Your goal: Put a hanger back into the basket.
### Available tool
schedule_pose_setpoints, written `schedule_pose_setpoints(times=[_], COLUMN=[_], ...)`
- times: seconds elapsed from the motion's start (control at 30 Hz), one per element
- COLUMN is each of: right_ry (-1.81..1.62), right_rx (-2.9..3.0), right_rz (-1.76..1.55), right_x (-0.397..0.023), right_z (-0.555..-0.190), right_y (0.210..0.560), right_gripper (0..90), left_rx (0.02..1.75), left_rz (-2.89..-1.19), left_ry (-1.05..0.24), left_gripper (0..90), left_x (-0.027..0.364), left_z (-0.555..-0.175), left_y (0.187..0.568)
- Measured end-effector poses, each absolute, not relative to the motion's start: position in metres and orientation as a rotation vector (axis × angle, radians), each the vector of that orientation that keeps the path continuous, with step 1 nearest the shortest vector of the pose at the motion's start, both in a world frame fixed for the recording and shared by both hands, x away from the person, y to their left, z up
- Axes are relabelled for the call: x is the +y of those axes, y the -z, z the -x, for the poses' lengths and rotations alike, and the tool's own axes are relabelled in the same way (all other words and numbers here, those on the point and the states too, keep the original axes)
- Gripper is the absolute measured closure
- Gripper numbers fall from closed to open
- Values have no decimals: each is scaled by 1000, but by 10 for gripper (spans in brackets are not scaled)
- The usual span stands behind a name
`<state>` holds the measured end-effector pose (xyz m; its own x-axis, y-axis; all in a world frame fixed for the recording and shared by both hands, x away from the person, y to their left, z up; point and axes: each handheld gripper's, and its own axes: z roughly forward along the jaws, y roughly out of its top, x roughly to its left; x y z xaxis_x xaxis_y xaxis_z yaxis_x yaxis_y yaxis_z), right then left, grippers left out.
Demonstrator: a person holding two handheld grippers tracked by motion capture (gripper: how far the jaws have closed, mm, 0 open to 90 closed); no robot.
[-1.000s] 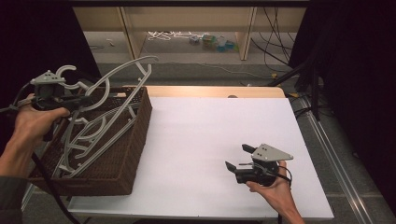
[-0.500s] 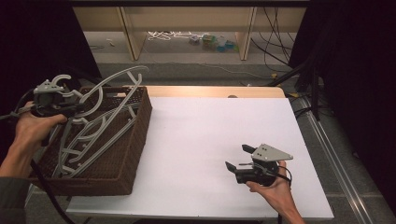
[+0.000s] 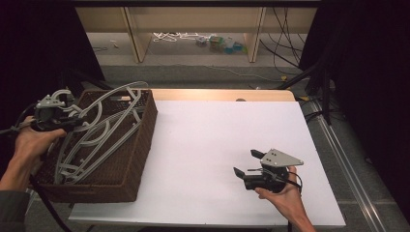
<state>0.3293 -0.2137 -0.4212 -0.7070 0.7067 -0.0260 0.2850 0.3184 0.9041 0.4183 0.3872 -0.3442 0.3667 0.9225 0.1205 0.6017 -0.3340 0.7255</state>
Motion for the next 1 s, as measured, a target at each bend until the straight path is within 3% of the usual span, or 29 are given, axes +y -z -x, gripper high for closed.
schedule_pose_setpoints(times=[1.0], right_ry=[-1367], right_rx=[2160], right_rz=[-888], right_x=[-215], right_z=[-330], right_y=[421], right_gripper=[174], left_rx=[1351], left_rz=[-2183], left_ry=[-685], left_gripper=[820], left_x=[375], left_z=[-429], left_y=[381])
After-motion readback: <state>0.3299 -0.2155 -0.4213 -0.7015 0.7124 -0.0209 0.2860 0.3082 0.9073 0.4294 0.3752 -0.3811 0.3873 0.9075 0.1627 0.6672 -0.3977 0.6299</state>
